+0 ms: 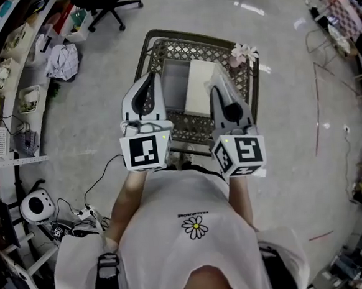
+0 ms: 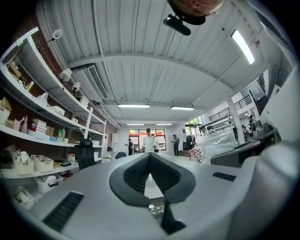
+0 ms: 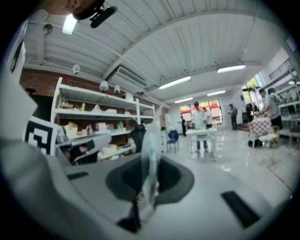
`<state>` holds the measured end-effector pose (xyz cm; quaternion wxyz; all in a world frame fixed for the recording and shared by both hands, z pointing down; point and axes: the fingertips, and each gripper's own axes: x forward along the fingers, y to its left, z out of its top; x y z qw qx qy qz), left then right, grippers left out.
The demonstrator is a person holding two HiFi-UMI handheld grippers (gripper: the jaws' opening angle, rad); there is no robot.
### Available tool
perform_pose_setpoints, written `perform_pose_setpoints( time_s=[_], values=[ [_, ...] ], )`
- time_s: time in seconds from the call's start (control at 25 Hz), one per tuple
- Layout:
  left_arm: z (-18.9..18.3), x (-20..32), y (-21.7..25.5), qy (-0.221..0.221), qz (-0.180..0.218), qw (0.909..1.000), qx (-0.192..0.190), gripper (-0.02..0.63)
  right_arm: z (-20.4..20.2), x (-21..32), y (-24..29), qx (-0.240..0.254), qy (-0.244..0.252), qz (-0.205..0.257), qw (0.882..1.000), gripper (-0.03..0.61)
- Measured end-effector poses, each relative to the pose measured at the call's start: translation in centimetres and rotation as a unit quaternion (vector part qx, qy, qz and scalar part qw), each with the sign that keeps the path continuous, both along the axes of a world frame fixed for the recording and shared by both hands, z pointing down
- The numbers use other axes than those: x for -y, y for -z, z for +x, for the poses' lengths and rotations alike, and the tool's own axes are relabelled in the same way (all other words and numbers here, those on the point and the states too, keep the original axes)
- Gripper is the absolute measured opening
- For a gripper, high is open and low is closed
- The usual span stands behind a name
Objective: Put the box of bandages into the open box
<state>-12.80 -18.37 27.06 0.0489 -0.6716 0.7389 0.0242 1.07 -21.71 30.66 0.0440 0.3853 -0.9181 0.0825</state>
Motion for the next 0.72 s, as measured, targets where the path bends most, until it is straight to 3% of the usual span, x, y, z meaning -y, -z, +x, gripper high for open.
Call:
perform_pose_setpoints(
  time_s=[0.16,0.4,0.72],
  values=[
    [-0.5,1.1,-1.1,0.018,-0.024,0.9995,0.001,0.02,-0.6,1.4,-0.7,-0.001,0.009,-0.007,1.0,0.044],
    [-0.6,2.5,-1.6,0.028,-0.017,0.9992,0.021,0.02,-0.3,2.9,-1.9,-0.001,0.022,-0.022,1.0,0.044],
    [-0.4,4.2,-1.9,0.043,-0.029,0.9986,0.008,0.02,-0.1,3.9,-2.8,-0.005,0.046,-0.053,0.997,0.044]
  ],
)
